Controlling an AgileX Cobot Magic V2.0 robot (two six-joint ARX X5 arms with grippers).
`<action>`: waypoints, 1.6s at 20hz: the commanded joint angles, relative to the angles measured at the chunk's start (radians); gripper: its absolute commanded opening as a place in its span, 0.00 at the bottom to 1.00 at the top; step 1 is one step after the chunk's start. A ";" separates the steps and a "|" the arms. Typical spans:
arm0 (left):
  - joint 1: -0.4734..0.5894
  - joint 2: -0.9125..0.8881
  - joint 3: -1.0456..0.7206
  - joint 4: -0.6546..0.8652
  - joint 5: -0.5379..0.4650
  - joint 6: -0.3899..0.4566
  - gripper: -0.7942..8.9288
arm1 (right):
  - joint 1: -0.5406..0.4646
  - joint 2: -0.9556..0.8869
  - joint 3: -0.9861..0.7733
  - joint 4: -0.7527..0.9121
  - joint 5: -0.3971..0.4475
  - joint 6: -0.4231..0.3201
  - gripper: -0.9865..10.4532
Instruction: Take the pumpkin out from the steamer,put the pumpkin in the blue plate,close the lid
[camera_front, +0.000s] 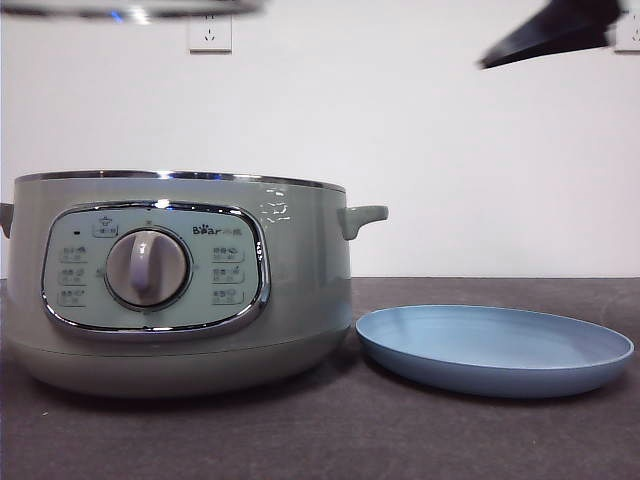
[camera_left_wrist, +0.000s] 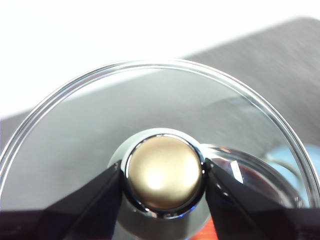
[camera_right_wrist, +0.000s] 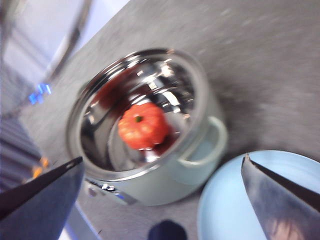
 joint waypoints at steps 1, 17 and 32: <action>-0.001 -0.056 0.026 -0.002 -0.056 0.012 0.07 | 0.070 0.085 0.056 0.006 0.003 -0.048 0.61; -0.002 -0.183 0.032 -0.176 -0.268 0.042 0.07 | 0.415 0.804 0.780 -0.345 0.324 -0.288 0.72; -0.002 -0.183 0.032 -0.199 -0.266 0.042 0.07 | 0.444 0.984 0.780 -0.300 0.366 -0.351 0.38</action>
